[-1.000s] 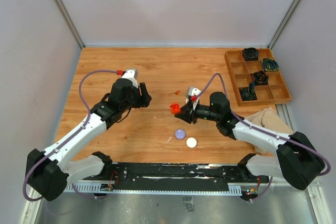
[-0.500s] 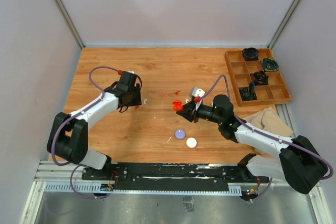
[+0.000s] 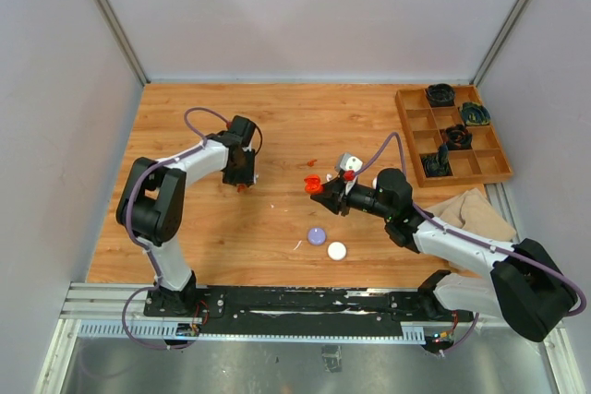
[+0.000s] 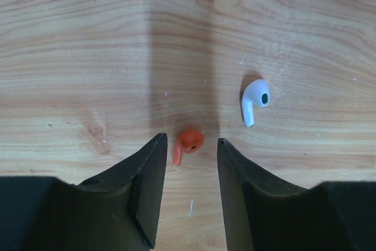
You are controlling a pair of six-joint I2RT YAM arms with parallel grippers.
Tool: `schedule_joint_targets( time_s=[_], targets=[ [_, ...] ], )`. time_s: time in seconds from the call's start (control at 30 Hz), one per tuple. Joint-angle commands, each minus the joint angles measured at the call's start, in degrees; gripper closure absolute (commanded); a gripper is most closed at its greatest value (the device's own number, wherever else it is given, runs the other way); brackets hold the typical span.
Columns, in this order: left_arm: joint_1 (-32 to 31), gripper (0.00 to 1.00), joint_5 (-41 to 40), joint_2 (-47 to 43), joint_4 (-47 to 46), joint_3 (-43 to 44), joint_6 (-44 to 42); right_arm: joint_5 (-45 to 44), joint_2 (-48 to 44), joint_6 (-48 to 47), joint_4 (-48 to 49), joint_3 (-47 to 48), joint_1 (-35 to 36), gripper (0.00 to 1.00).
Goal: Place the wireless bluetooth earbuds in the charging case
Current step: Pick up the earbud from the center of the board.
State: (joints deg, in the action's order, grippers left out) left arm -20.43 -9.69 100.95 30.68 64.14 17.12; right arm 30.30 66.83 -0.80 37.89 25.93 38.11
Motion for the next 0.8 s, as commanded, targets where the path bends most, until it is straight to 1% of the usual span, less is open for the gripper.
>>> schedule_joint_targets(
  time_s=[0.0,0.17,0.37,0.43,0.7,0.77],
  targets=[
    [0.22,0.56,-0.93,1.93,3.58,2.55,-2.19,-0.75,-0.84,0.31,3.41,-0.76,0.1,0.99],
    [0.24,0.59,-0.57,4.19,4.65,3.79,-2.95,-0.99,-0.91,-0.06,3.32,-0.63,0.06,0.99],
    [0.21,0.64,0.68,5.93,4.99,4.11,-3.24,-1.52,-1.34,-0.34,2.77,-0.61,0.12,0.99],
    [0.21,0.68,0.83,6.27,5.82,4.04,-3.4,-1.74,-1.48,-0.43,2.62,-0.6,0.12,0.99],
    [0.21,0.76,2.55,4.4,6.59,2.03,-2.73,-1.75,-2.26,-0.95,0.93,-0.05,0.12,0.99],
    [0.25,0.77,3.25,3.14,6.32,1.06,-2.51,-1.53,-2.32,-1.05,0.74,0.12,0.14,0.99]
  ],
)
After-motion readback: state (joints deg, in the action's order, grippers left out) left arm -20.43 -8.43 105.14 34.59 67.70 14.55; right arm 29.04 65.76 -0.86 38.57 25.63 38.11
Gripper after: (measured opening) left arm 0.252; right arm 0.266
